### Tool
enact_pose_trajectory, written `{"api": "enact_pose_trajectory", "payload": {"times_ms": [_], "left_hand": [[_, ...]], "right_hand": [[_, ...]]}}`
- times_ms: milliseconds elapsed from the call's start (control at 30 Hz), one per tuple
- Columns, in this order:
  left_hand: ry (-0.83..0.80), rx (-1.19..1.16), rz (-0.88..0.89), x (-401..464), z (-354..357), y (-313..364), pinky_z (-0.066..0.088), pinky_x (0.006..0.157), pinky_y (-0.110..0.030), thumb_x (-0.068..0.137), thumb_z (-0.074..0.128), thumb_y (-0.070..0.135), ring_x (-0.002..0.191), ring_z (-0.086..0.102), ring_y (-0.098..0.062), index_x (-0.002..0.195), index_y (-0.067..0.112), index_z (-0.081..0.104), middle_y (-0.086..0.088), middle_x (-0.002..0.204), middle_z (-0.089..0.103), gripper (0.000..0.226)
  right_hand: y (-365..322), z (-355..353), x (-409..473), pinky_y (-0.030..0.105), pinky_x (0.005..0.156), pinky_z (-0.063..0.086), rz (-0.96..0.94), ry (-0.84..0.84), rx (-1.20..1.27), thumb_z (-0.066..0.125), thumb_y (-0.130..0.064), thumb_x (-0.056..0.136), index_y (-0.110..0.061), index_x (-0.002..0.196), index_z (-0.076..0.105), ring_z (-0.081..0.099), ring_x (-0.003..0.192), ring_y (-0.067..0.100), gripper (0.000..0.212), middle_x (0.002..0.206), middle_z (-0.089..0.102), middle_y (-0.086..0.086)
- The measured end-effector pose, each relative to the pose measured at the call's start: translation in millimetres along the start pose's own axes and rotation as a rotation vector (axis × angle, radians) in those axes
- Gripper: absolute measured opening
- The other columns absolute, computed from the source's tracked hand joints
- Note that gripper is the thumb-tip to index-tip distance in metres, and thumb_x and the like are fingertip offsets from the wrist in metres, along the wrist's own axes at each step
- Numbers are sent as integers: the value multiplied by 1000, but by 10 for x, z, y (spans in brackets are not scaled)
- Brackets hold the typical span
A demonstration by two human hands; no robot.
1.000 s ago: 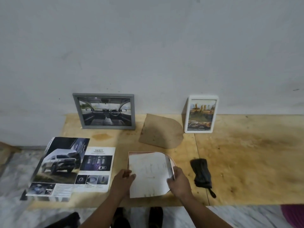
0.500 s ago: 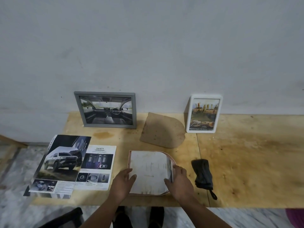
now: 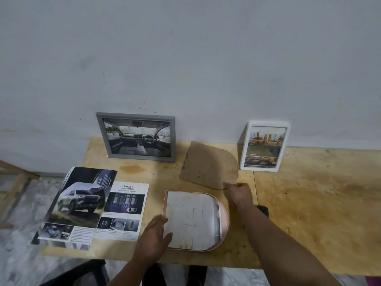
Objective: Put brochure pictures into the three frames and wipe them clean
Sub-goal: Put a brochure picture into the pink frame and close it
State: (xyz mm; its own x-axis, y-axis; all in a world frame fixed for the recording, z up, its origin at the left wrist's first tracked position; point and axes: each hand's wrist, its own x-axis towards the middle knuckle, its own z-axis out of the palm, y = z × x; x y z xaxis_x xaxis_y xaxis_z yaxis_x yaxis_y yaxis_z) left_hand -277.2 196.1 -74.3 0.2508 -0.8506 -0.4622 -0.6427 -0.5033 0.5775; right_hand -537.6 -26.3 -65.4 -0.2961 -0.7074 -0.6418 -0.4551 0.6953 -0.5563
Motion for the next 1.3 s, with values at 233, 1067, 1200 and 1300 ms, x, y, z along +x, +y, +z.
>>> {"api": "enact_pose_trajectory", "payload": {"times_ms": [233, 1067, 1200, 1300], "left_hand": [[-31, -43, -23, 10, -3, -37, 30, 123, -29, 94, 67, 40, 150, 33, -9, 148, 28, 51, 10, 164, 35, 58], [-20, -24, -66, -99, -83, 3, 50, 98, -26, 92, 74, 34, 115, 66, -17, 139, 19, 59, 1, 139, 60, 51], [2, -56, -108, -165, -49, -7, 50, 100, -27, 93, 72, 34, 117, 65, -17, 141, 18, 59, -1, 141, 61, 51], [19, -104, -159, -197, -48, 4, 47, 98, -24, 94, 71, 35, 120, 65, -17, 145, 18, 55, -1, 143, 62, 55]], "right_hand": [[-303, 208, 167, 42, 91, 54, 123, 19, -30, 87, -37, 75, -10, 142, 22, 62, 104, 34, 98, 106, 54, 12], [151, -544, -693, 36, 56, 40, -186, -254, 475, 53, -4, 100, -12, 119, 58, 48, 59, 28, 21, 67, 55, 18], [483, -557, -942, 35, 53, 40, -214, -292, 327, 53, -3, 102, -11, 118, 59, 49, 63, 30, 19, 75, 57, 23], [712, -474, -1046, 39, 59, 49, -214, -292, 268, 55, -2, 101, -17, 120, 61, 61, 71, 42, 25, 91, 68, 26]]}}
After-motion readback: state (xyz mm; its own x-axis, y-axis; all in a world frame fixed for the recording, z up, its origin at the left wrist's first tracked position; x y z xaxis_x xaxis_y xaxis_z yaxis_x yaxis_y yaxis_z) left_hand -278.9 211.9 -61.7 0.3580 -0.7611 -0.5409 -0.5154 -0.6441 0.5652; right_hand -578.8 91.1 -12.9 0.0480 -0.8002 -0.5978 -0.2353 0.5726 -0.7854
